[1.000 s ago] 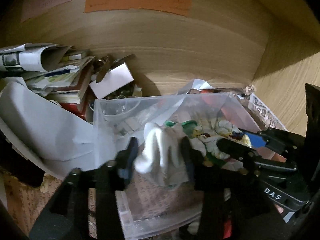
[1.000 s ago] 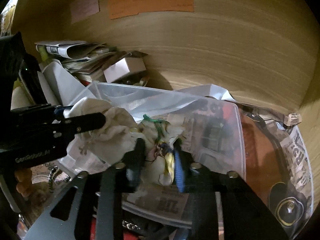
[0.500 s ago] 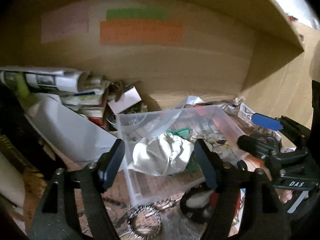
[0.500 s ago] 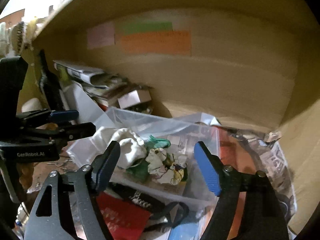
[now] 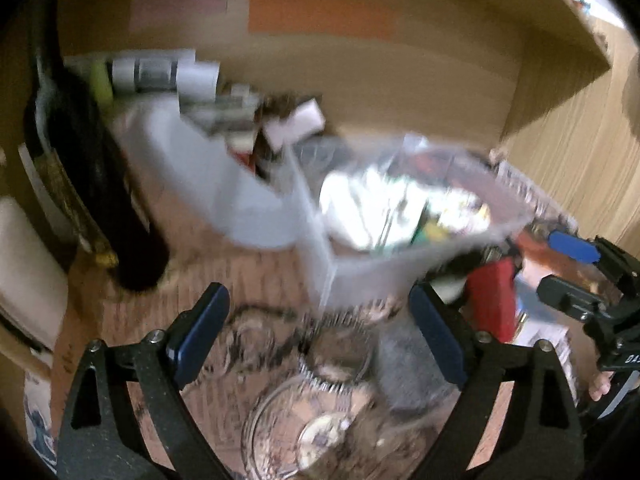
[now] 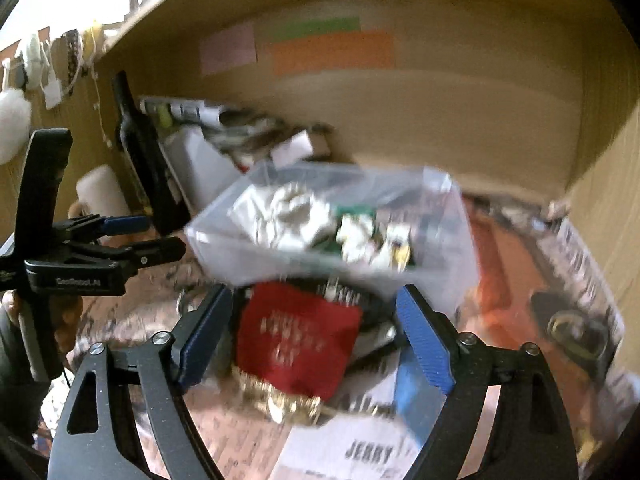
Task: Organize soft objects
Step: 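Grasp the red pouch with the right tool while the left grasps the braided bracelet, then release the red pouch and braided bracelet into the clear box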
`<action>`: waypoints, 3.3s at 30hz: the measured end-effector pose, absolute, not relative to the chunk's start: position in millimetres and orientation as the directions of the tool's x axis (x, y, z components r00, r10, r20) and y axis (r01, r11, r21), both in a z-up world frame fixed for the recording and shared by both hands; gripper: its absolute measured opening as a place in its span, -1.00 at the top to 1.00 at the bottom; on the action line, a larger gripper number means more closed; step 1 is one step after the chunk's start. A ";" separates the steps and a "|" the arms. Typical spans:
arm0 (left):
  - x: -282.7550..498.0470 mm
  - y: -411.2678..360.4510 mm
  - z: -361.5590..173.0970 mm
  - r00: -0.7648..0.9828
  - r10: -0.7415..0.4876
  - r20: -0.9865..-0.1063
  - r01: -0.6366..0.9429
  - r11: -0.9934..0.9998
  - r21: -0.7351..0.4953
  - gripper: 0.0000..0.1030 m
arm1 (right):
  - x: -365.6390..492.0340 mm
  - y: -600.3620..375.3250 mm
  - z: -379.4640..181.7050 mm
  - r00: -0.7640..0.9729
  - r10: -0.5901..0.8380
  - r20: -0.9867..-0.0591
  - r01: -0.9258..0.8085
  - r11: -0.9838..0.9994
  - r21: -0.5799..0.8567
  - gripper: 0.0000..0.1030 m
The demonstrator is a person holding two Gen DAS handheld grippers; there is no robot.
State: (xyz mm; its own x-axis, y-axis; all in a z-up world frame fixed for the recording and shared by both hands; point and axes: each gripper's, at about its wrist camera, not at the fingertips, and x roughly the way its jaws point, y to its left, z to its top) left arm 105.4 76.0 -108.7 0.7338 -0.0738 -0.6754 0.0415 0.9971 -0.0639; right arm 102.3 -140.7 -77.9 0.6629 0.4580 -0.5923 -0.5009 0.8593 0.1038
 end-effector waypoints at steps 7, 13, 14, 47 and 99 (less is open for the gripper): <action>107.6 74.7 -151.1 0.623 -0.078 -0.778 0.060 0.997 -0.053 -0.80 | 100.0 -133.1 -107.4 0.604 0.454 -0.656 -0.487 0.861 0.147 -0.60; 112.5 72.7 -160.3 0.606 -0.100 -0.789 0.067 0.995 -0.074 -0.80 | 100.5 -128.4 -118.3 0.563 0.461 -0.686 -0.494 0.853 0.167 -0.27; 114.7 72.7 -161.3 0.604 -0.103 -0.790 0.065 0.995 -0.080 -0.79 | 100.0 -128.5 -119.4 0.559 0.462 -0.688 -0.495 0.852 0.171 -0.23; 70.5 61.9 -116.7 0.708 -0.129 -0.694 0.090 0.992 -0.092 0.43 | 71.9 -166.4 -82.2 0.650 0.487 -0.584 -0.483 0.857 0.177 0.52; 186.9 39.5 -86.3 0.742 -0.175 -0.647 0.103 0.984 -0.147 -0.21 | 184.1 -124.5 -68.5 0.653 0.417 -0.632 -0.490 0.869 0.066 -0.13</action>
State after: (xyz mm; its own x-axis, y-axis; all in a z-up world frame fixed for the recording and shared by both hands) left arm 186.9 39.5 -86.3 0.7423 -0.1745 -0.6469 0.1030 0.9837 -0.1472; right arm 184.1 -124.5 -68.5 0.6531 0.4166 -0.6323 -0.4903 0.8691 0.0662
